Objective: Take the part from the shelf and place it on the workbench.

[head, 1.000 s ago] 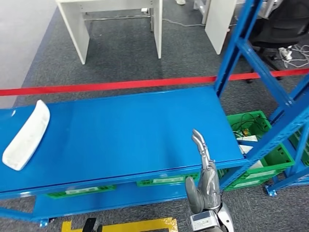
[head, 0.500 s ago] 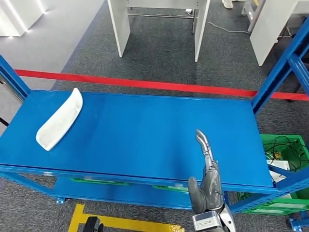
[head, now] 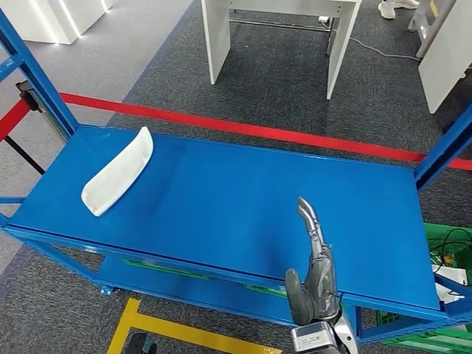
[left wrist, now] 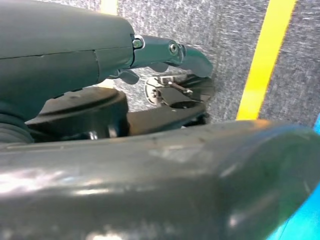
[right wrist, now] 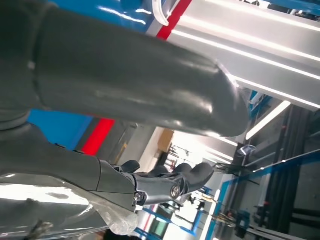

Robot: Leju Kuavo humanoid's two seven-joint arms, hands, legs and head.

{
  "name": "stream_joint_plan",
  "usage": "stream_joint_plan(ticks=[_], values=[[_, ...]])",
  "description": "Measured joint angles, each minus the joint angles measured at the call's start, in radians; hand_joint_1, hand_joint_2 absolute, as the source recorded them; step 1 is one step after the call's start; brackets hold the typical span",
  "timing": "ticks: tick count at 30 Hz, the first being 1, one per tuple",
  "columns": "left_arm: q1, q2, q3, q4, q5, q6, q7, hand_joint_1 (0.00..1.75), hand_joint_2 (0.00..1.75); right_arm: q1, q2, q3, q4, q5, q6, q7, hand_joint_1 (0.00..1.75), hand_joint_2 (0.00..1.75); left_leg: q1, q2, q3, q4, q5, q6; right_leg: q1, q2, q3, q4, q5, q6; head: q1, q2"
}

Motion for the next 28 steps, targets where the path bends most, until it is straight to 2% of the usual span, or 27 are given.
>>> stream_joint_plan(ticks=[2, 8, 16, 18, 21, 23, 25, 26, 28], values=[[0.002, -0.001, 0.000, 0.000, 0.002, 0.001, 0.000, 0.00, 0.00, 0.005, 0.000, -0.001, -0.003, 0.016, -0.021, -0.004, 0.00, 0.00, -0.001, 0.000, 0.000, 0.001, -0.001, -0.004, -0.001, 0.000, 0.001, -0.003, 0.000, 0.000, 0.001, 0.000], [0.003, -0.004, 0.000, 0.000, 0.010, 0.003, 0.000, 0.00, 0.00, 0.026, 0.000, -0.011, -0.022, 0.061, -0.081, -0.013, 0.00, 0.00, -0.001, 0.000, 0.000, 0.001, -0.004, 0.003, -0.002, 0.001, 0.007, -0.014, 0.005, 0.009, 0.001, 0.000], [0.003, -0.004, 0.000, 0.000, 0.018, 0.003, -0.007, 0.00, 0.00, 0.046, -0.001, -0.029, -0.043, 0.088, -0.131, -0.014, 0.00, 0.00, -0.001, 0.000, 0.000, 0.001, -0.003, 0.008, -0.002, 0.001, 0.008, -0.017, 0.007, 0.013, 0.001, 0.000], [0.003, -0.003, 0.000, 0.000, 0.021, 0.002, -0.008, 0.00, 0.00, 0.050, -0.002, -0.035, -0.050, 0.090, -0.140, -0.013, 0.00, 0.00, -0.003, 0.000, -0.001, 0.005, -0.004, 0.015, -0.005, 0.000, 0.010, -0.021, 0.011, 0.020, 0.000, 0.000], [0.003, -0.004, 0.000, 0.000, 0.023, 0.000, -0.008, 0.00, 0.00, 0.053, -0.002, -0.041, -0.061, 0.090, -0.145, -0.012, 0.00, 0.00, 0.001, -0.001, 0.011, -0.022, 0.014, 0.037, -0.006, 0.004, 0.013, -0.026, 0.012, 0.035, 0.000, 0.000], [0.001, -0.005, 0.000, 0.000, 0.026, -0.002, -0.007, 0.00, 0.00, 0.053, -0.004, -0.043, -0.065, 0.090, -0.146, -0.011, 0.00, 0.00, 0.009, -0.001, 0.019, -0.051, 0.032, 0.045, -0.005, 0.023, -0.010, 0.024, -0.031, 0.037, 0.002, 0.000], [0.000, -0.007, 0.000, 0.000, 0.030, -0.003, -0.007, 0.00, 0.00, 0.055, -0.006, -0.044, -0.064, 0.088, -0.146, -0.011, 0.00, 0.00, 0.010, -0.001, 0.014, -0.054, 0.038, 0.045, -0.008, 0.038, -0.062, 0.144, -0.098, 0.041, 0.004, 0.000], [0.000, -0.008, 0.000, 0.000, 0.031, -0.004, -0.007, 0.00, 0.00, 0.056, -0.007, -0.045, -0.064, 0.087, -0.146, -0.011, 0.00, 0.00, 0.011, -0.002, 0.009, -0.052, 0.040, 0.043, -0.011, 0.041, -0.088, 0.202, -0.121, 0.044, 0.004, 0.000], [0.001, -0.010, 0.000, 0.000, 0.033, -0.005, -0.007, 0.00, 0.00, 0.058, -0.008, -0.045, -0.064, 0.085, -0.146, -0.010, 0.00, 0.00, 0.015, -0.002, 0.002, -0.047, 0.043, 0.038, -0.015, 0.042, -0.111, 0.256, -0.133, 0.050, 0.003, 0.000]])
